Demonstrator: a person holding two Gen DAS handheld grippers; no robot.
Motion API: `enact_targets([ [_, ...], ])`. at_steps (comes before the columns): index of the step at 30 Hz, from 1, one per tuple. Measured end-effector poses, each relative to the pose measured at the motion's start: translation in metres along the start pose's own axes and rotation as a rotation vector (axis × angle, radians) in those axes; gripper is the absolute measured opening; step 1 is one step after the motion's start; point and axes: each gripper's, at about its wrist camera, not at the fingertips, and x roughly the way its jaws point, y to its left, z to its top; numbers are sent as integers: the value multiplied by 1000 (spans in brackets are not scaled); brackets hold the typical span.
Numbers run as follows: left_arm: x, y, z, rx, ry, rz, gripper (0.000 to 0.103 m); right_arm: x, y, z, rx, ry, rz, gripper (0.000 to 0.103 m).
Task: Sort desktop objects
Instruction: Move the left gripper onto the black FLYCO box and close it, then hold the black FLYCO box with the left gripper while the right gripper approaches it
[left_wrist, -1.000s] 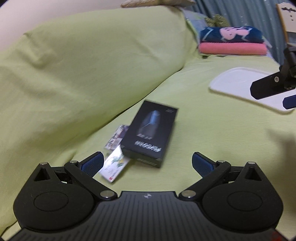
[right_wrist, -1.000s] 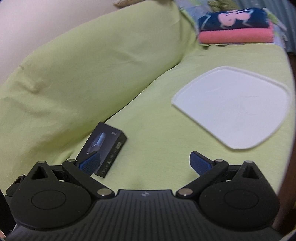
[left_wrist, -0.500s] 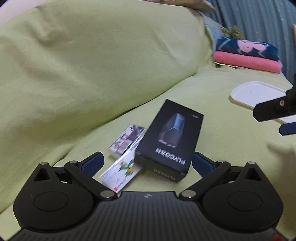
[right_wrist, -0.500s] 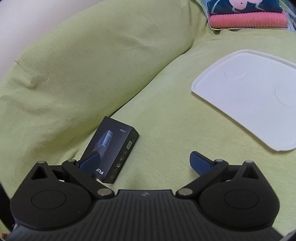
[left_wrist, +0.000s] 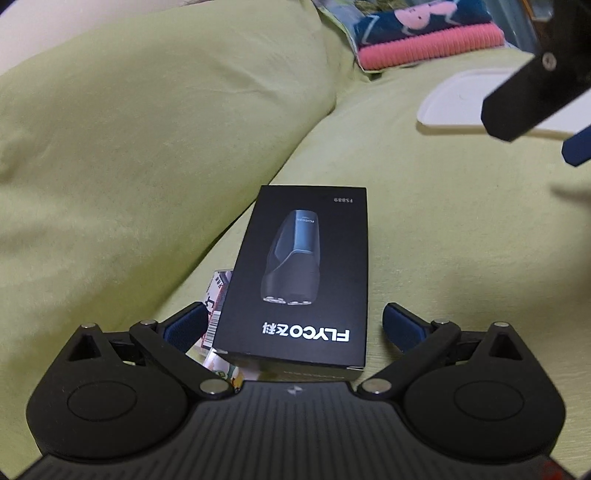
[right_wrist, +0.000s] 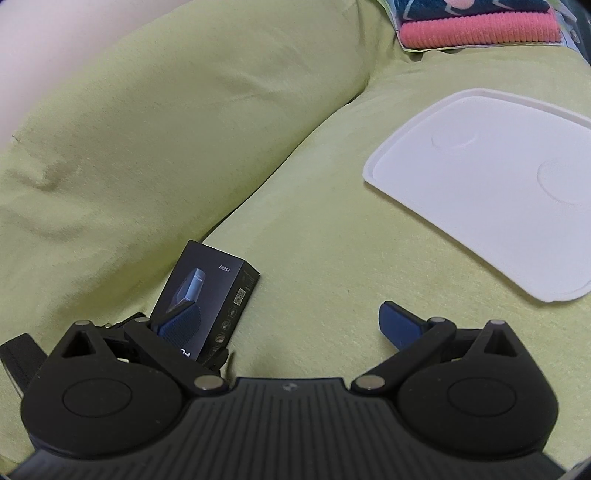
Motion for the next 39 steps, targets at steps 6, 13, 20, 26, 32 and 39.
enact_targets([
  [6, 3, 2, 1, -21, 23, -9, 86, 0, 1, -1, -4, -7, 6, 102],
  [13, -10, 0, -3, 1, 9, -16, 81, -1, -1, 1, 1, -7, 10, 102],
  [20, -47, -25, -5, 115, -29, -9, 80, -7, -8, 6, 23, -3, 29, 102],
  [26, -85, -60, -7, 246, -60, -24, 80, -20, -16, 10, 37, -12, 41, 102],
  [32, -122, -97, -12, 450, -114, 8, 80, -34, -14, 12, 16, -12, 105, 102],
  [39, -139, -116, -22, 579, -175, 24, 82, -35, -18, 12, -3, 9, 78, 102],
])
